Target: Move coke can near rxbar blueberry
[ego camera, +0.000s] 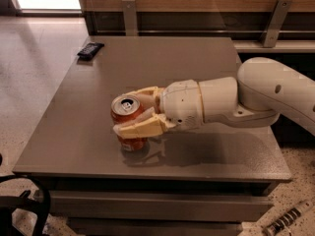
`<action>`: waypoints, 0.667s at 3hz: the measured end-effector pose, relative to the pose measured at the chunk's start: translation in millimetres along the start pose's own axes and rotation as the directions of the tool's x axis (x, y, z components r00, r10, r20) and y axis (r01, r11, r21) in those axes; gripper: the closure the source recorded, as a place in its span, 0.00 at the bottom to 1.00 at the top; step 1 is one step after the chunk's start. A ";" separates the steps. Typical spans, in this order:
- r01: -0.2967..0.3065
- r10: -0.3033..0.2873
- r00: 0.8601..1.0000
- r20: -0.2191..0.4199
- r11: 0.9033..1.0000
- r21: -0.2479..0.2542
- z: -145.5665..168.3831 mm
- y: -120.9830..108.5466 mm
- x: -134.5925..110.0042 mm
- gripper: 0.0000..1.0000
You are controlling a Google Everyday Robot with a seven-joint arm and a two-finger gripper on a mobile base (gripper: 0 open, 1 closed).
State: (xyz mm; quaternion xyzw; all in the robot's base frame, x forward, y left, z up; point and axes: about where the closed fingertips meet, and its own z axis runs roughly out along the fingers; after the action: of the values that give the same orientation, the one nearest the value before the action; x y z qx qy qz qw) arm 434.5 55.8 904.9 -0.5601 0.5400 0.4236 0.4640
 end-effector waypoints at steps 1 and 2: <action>0.007 -0.007 0.999 0.042 1.000 0.008 -28.7 -24.0 -19.0 1.00; 0.020 -0.023 0.995 0.101 0.999 0.031 -64.0 -59.4 -47.3 1.00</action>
Offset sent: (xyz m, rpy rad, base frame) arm 0.1054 -0.1012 0.1178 0.1909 -0.0637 -0.0564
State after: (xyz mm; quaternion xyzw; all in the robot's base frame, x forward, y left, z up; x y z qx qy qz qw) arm 489.4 2.5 968.2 -0.5367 0.5160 0.4383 0.5036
